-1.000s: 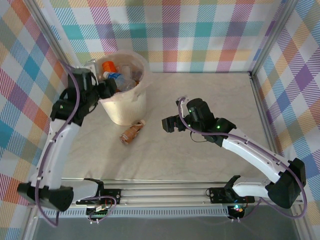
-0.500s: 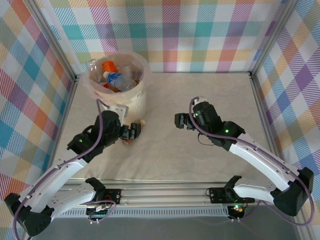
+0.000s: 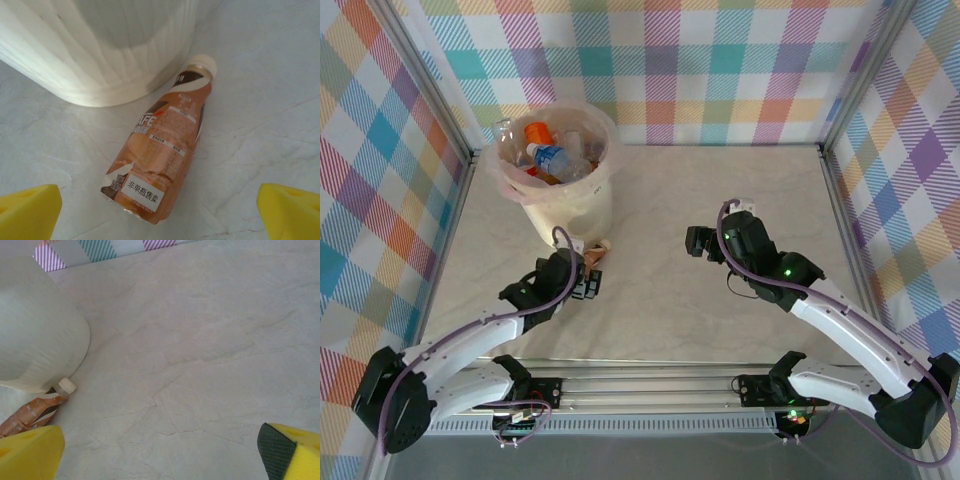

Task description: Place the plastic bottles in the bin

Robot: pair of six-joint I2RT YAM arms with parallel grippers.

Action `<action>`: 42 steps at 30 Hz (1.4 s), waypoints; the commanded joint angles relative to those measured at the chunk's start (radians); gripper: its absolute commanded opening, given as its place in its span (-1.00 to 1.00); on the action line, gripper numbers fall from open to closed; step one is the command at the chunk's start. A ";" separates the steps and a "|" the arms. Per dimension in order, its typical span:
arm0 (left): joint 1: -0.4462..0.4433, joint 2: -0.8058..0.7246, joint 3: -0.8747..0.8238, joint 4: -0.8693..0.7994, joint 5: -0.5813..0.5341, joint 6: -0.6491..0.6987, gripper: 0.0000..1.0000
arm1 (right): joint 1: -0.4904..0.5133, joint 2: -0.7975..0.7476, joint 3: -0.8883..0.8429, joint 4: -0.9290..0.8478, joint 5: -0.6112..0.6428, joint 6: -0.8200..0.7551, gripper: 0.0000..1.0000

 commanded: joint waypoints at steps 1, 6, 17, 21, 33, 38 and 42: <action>-0.003 0.046 0.018 0.093 -0.067 0.001 1.00 | -0.003 -0.015 -0.011 0.002 0.022 0.018 0.99; 0.053 0.119 0.040 0.057 -0.015 -0.125 1.00 | -0.003 -0.018 -0.011 0.001 0.022 0.012 0.99; 0.071 0.239 -0.011 0.215 -0.046 -0.174 1.00 | -0.003 -0.015 -0.016 0.018 0.027 0.001 0.99; 0.077 0.312 0.014 0.225 -0.060 -0.179 1.00 | -0.003 -0.012 -0.016 0.014 0.026 -0.002 0.99; 0.055 0.402 0.047 0.175 -0.019 -0.246 0.92 | -0.003 0.000 -0.017 0.028 0.027 -0.014 0.99; 0.034 0.468 0.088 0.167 -0.019 -0.243 0.87 | -0.003 0.023 -0.005 0.031 0.017 -0.023 0.99; 0.007 0.515 0.126 0.140 -0.044 -0.242 0.86 | -0.003 0.028 -0.002 0.029 0.016 -0.027 1.00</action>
